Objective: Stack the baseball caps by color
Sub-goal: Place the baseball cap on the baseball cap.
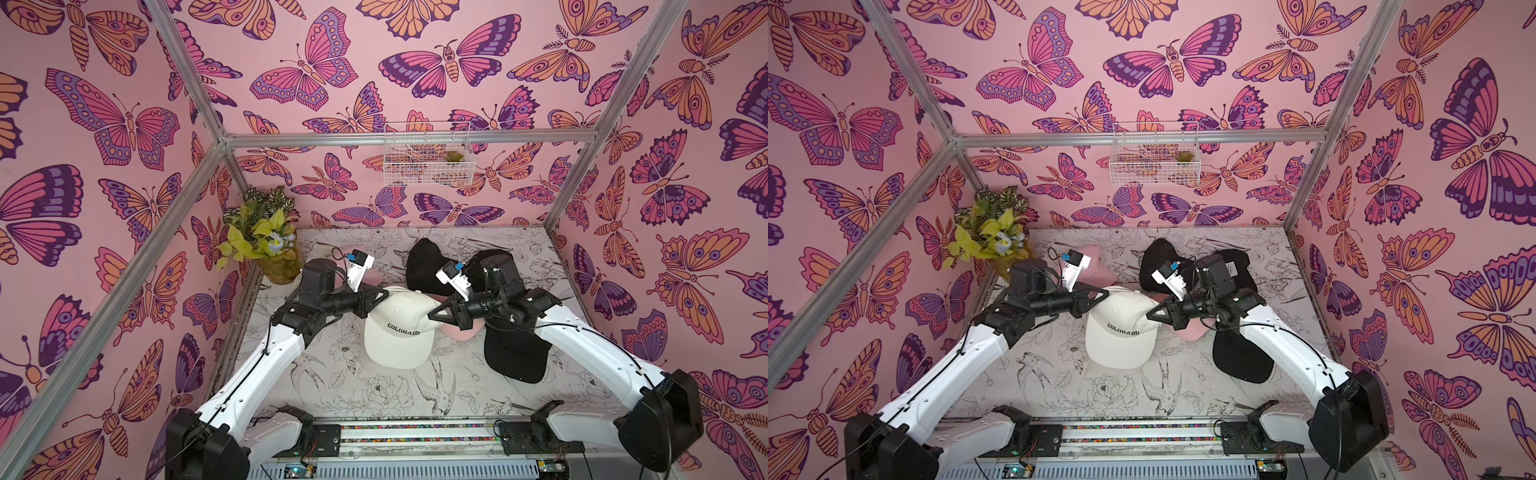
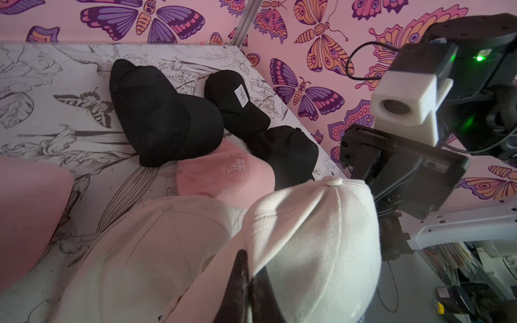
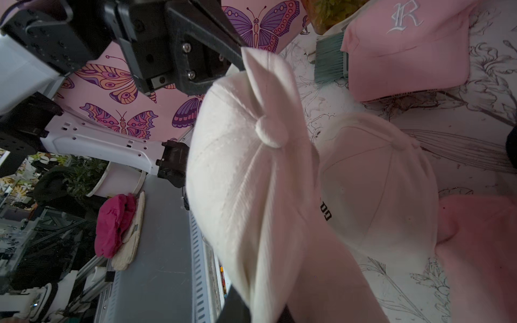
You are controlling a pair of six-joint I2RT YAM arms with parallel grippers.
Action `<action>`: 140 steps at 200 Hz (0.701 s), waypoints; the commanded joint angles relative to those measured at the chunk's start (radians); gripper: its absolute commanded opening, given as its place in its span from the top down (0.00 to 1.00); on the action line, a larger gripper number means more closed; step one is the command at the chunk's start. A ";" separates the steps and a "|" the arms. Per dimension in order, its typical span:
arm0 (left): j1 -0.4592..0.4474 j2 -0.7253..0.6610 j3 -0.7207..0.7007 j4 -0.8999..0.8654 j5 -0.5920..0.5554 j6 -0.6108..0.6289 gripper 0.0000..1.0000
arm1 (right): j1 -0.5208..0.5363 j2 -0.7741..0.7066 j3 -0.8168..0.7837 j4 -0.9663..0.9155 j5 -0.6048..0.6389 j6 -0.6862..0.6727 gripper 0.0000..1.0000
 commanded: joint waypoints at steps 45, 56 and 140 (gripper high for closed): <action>-0.017 0.062 -0.187 0.073 -0.188 -0.082 1.00 | 0.058 0.106 -0.057 0.035 0.132 0.231 1.00; -0.017 0.079 -0.205 0.121 -0.205 -0.074 1.00 | 0.075 0.127 -0.070 0.077 0.137 0.238 0.96; -0.014 0.142 -0.281 0.329 -0.304 -0.014 1.00 | 0.108 0.242 -0.080 0.231 0.238 0.107 0.64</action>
